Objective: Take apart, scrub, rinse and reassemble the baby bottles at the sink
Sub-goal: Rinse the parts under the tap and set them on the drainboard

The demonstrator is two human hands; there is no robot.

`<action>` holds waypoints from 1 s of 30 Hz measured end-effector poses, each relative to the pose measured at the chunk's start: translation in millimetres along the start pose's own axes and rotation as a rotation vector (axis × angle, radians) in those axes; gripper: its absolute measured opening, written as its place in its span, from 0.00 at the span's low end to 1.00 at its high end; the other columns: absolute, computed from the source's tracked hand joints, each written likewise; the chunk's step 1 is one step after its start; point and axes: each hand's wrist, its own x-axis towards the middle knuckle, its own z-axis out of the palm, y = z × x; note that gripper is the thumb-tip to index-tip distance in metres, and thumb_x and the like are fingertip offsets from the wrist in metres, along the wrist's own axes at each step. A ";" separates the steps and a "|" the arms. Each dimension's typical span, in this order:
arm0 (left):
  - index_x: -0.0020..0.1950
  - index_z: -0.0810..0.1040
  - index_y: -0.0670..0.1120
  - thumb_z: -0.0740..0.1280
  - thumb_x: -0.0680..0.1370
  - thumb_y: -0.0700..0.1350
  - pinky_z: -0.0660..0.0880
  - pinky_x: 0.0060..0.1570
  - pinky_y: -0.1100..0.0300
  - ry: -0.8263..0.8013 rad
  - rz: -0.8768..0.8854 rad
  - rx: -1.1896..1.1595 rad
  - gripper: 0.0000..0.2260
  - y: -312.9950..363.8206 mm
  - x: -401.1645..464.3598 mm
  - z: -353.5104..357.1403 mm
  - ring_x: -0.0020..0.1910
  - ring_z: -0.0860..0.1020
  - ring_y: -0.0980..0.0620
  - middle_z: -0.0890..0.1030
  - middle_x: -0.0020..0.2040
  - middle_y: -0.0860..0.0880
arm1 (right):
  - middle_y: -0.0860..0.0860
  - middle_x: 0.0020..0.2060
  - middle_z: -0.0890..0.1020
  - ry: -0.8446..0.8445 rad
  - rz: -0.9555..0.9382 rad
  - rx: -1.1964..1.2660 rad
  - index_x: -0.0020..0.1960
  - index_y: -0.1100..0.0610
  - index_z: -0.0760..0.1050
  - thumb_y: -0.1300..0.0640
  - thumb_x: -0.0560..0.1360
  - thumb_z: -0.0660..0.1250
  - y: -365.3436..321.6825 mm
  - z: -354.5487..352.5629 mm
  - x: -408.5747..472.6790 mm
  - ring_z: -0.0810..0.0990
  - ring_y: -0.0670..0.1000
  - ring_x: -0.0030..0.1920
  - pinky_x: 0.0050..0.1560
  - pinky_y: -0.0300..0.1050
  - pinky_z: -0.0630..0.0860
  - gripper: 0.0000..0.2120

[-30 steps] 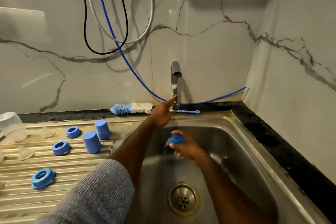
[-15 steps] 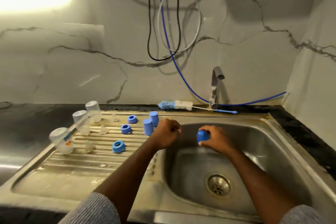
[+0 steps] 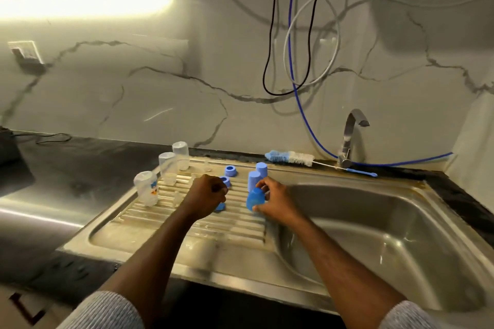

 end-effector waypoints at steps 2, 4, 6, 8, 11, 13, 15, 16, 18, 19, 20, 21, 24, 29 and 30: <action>0.44 0.84 0.42 0.70 0.79 0.39 0.78 0.38 0.65 -0.001 -0.022 -0.009 0.06 -9.3 -5.1 -7.9 0.32 0.80 0.61 0.85 0.36 0.49 | 0.47 0.52 0.80 -0.002 0.008 -0.035 0.51 0.44 0.72 0.56 0.63 0.80 -7.0 10.5 0.8 0.79 0.47 0.50 0.52 0.43 0.78 0.24; 0.47 0.84 0.42 0.70 0.80 0.39 0.79 0.41 0.61 -0.022 -0.031 -0.011 0.04 -15.2 -8.7 -12.2 0.36 0.82 0.57 0.85 0.39 0.49 | 0.47 0.53 0.79 -0.032 0.031 -0.065 0.52 0.44 0.71 0.55 0.64 0.80 -12.3 16.1 0.3 0.78 0.47 0.51 0.52 0.42 0.78 0.24; 0.49 0.84 0.42 0.70 0.80 0.38 0.81 0.44 0.57 -0.031 -0.034 -0.014 0.04 -19.9 -10.6 -13.7 0.40 0.83 0.54 0.85 0.40 0.48 | 0.46 0.53 0.77 -0.057 0.046 -0.104 0.54 0.44 0.71 0.55 0.65 0.81 -16.6 19.5 -0.7 0.77 0.47 0.53 0.54 0.44 0.78 0.24; 0.50 0.84 0.42 0.70 0.80 0.38 0.82 0.47 0.55 -0.032 -0.032 -0.011 0.03 -23.0 -12.2 -14.2 0.41 0.83 0.54 0.84 0.40 0.49 | 0.46 0.55 0.76 -0.077 0.066 -0.142 0.56 0.44 0.70 0.55 0.66 0.80 -19.3 21.4 -0.8 0.77 0.48 0.55 0.57 0.46 0.78 0.25; 0.50 0.84 0.42 0.70 0.80 0.39 0.82 0.48 0.54 -0.032 -0.020 -0.015 0.04 -24.6 -14.4 -14.0 0.41 0.83 0.54 0.85 0.41 0.49 | 0.49 0.59 0.75 -0.110 0.102 -0.155 0.58 0.44 0.70 0.55 0.66 0.80 -18.1 23.0 -0.7 0.76 0.48 0.56 0.58 0.44 0.77 0.27; 0.50 0.84 0.42 0.70 0.80 0.39 0.82 0.48 0.54 -0.034 -0.020 -0.019 0.03 -24.9 -14.2 -14.3 0.41 0.83 0.54 0.85 0.41 0.49 | 0.48 0.58 0.75 -0.138 0.115 -0.157 0.61 0.45 0.70 0.54 0.65 0.81 -17.0 20.3 -1.3 0.76 0.48 0.56 0.56 0.43 0.76 0.30; 0.50 0.84 0.42 0.70 0.80 0.39 0.82 0.48 0.54 -0.028 -0.025 -0.024 0.03 -25.9 -11.4 -16.6 0.41 0.83 0.53 0.84 0.41 0.49 | 0.47 0.55 0.75 -0.124 0.102 -0.142 0.63 0.48 0.71 0.50 0.63 0.82 -18.2 16.1 1.9 0.76 0.48 0.56 0.56 0.44 0.75 0.32; 0.50 0.84 0.42 0.70 0.80 0.39 0.82 0.48 0.54 -0.020 -0.029 -0.029 0.03 -27.5 -8.7 -18.5 0.41 0.83 0.54 0.84 0.41 0.49 | 0.46 0.54 0.75 -0.094 0.098 -0.119 0.63 0.49 0.71 0.48 0.64 0.82 -20.5 14.7 5.6 0.76 0.48 0.56 0.56 0.44 0.76 0.32; 0.50 0.84 0.42 0.70 0.80 0.39 0.82 0.47 0.55 0.000 -0.031 -0.032 0.04 -30.2 -2.2 -22.6 0.40 0.83 0.54 0.85 0.40 0.48 | 0.47 0.53 0.77 -0.014 0.100 -0.075 0.62 0.51 0.73 0.46 0.66 0.80 -27.6 11.2 14.6 0.77 0.48 0.54 0.55 0.45 0.77 0.29; 0.50 0.84 0.42 0.70 0.80 0.39 0.82 0.47 0.56 0.007 -0.028 -0.033 0.04 -31.4 1.5 -25.0 0.40 0.83 0.55 0.85 0.40 0.48 | 0.48 0.53 0.78 0.012 0.106 -0.064 0.61 0.51 0.74 0.45 0.67 0.80 -31.8 9.4 19.6 0.78 0.48 0.54 0.54 0.45 0.78 0.27; 0.50 0.84 0.42 0.69 0.80 0.39 0.81 0.46 0.58 0.013 -0.025 -0.035 0.04 -32.7 5.8 -27.2 0.40 0.82 0.55 0.84 0.40 0.49 | 0.48 0.52 0.79 0.025 0.106 -0.067 0.60 0.50 0.74 0.45 0.68 0.79 -35.9 7.6 24.9 0.78 0.49 0.53 0.52 0.44 0.77 0.25; 0.51 0.84 0.43 0.69 0.80 0.40 0.80 0.44 0.61 0.020 -0.020 -0.037 0.04 -34.2 12.0 -29.9 0.39 0.82 0.56 0.84 0.40 0.50 | 0.48 0.51 0.79 0.030 0.093 -0.083 0.58 0.50 0.75 0.46 0.69 0.78 -41.2 6.0 31.5 0.78 0.48 0.52 0.50 0.43 0.76 0.23; 0.52 0.84 0.44 0.70 0.80 0.40 0.76 0.41 0.66 0.062 -0.020 -0.043 0.04 -40.5 31.5 -35.8 0.40 0.82 0.58 0.83 0.40 0.51 | 0.48 0.50 0.79 0.037 0.017 -0.168 0.56 0.50 0.75 0.52 0.72 0.75 -55.7 5.4 53.6 0.77 0.47 0.51 0.48 0.40 0.73 0.15; 0.50 0.84 0.43 0.70 0.80 0.40 0.79 0.47 0.58 0.146 -0.041 -0.043 0.04 -57.7 63.9 -45.3 0.41 0.82 0.55 0.85 0.41 0.48 | 0.51 0.52 0.82 0.013 -0.068 -0.296 0.54 0.53 0.79 0.58 0.74 0.69 -75.4 25.7 109.5 0.79 0.52 0.53 0.49 0.43 0.74 0.09; 0.50 0.84 0.43 0.69 0.80 0.39 0.78 0.47 0.59 0.159 -0.044 -0.044 0.04 -60.6 68.4 -47.7 0.41 0.81 0.55 0.85 0.42 0.47 | 0.52 0.53 0.82 -0.007 -0.079 -0.320 0.54 0.53 0.79 0.58 0.74 0.69 -78.3 31.4 121.2 0.79 0.52 0.53 0.49 0.43 0.74 0.09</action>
